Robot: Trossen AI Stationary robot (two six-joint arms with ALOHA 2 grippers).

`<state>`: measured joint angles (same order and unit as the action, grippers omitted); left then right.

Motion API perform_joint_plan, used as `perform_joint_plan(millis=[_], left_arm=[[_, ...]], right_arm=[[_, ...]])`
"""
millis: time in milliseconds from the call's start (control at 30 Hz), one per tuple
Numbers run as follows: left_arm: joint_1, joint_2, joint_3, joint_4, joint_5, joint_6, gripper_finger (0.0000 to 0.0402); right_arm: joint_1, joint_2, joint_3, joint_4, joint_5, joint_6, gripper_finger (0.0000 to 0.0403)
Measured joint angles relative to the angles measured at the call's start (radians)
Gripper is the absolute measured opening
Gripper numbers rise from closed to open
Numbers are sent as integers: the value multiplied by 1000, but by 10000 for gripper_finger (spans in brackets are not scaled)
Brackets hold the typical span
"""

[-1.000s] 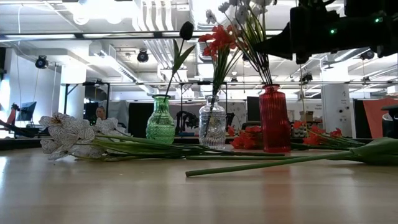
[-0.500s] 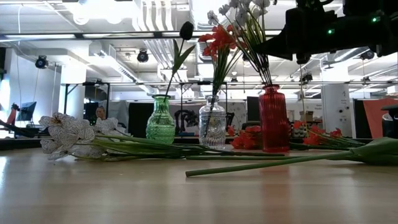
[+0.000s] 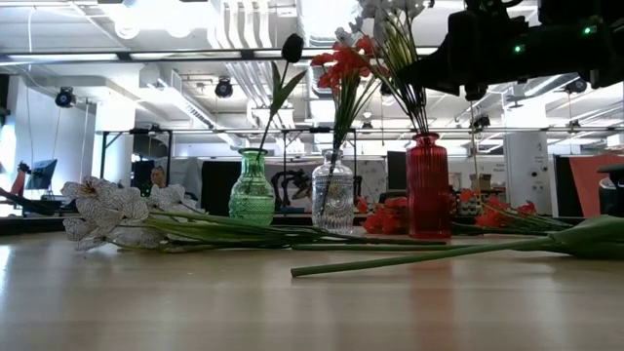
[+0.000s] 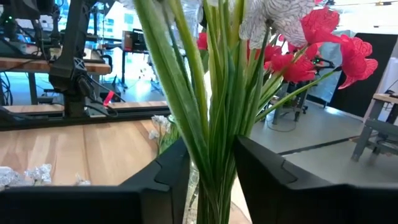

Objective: Sort flowers into vase by color
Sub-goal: Put the middle left white flowers into the red vase, then put the bottom black tulip into the green vase

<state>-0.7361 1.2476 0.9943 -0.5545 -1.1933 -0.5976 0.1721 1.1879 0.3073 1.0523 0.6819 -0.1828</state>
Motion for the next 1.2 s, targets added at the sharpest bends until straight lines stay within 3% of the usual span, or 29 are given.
perform_joint_plan(millis=[567, 1200], left_arm=[[0, 0, 0, 0, -1, 0, 259], [0, 0, 0, 0, 1, -23, 259]], right_arm=[[14, -2, 0, 0, -1, 1, 190], [49, -2, 0, -1, 23, 11, 196]])
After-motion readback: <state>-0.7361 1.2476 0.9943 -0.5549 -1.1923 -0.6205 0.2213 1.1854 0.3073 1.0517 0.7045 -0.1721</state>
